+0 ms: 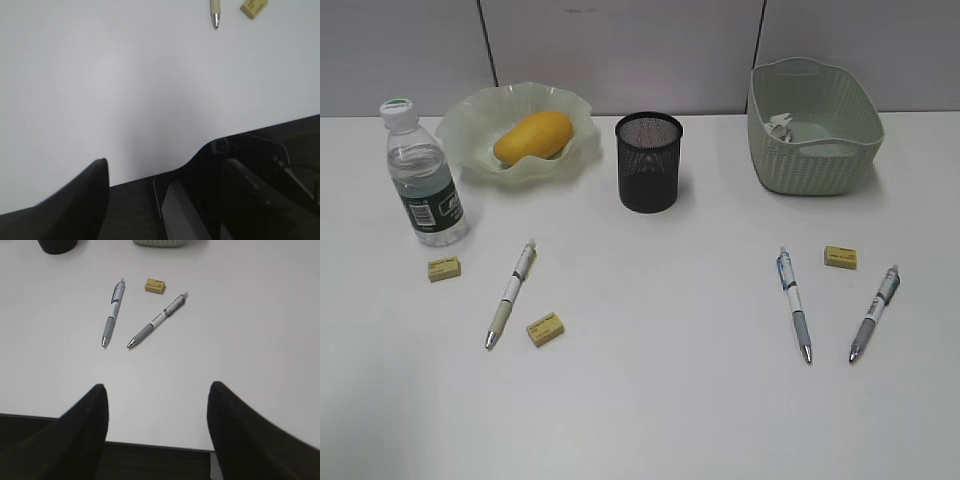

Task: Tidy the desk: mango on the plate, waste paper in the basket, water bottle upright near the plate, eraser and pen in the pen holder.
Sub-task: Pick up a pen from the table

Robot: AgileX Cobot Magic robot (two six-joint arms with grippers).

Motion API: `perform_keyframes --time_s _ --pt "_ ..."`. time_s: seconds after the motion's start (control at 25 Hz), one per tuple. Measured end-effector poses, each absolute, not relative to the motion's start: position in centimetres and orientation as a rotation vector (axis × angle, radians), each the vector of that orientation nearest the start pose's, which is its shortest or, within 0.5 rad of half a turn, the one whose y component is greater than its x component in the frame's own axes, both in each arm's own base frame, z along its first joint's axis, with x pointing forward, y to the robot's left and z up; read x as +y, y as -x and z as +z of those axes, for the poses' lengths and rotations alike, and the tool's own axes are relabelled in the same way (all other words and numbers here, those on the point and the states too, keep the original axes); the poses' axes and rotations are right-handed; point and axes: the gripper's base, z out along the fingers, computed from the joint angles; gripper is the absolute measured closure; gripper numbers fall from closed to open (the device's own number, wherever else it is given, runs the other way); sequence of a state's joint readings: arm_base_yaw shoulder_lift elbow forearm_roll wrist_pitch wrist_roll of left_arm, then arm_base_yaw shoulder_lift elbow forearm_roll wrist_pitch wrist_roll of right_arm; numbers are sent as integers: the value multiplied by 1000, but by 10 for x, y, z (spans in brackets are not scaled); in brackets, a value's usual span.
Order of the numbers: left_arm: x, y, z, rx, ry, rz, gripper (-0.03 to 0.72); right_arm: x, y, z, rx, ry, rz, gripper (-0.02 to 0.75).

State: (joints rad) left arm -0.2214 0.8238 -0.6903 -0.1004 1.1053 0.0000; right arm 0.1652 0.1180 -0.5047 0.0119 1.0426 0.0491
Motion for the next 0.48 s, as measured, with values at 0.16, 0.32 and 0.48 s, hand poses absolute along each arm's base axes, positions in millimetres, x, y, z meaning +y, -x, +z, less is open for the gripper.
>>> perform_keyframes --time_s 0.16,0.32,0.48 --pt "-28 -86 292 2549 -256 -228 165 3 -13 280 2139 124 140 243" --pt "-22 -56 304 2382 -250 -246 167 3 -13 280 2139 124 140 243" --pt "-15 -27 310 2236 -247 -250 168 3 -13 280 2139 125 139 243"
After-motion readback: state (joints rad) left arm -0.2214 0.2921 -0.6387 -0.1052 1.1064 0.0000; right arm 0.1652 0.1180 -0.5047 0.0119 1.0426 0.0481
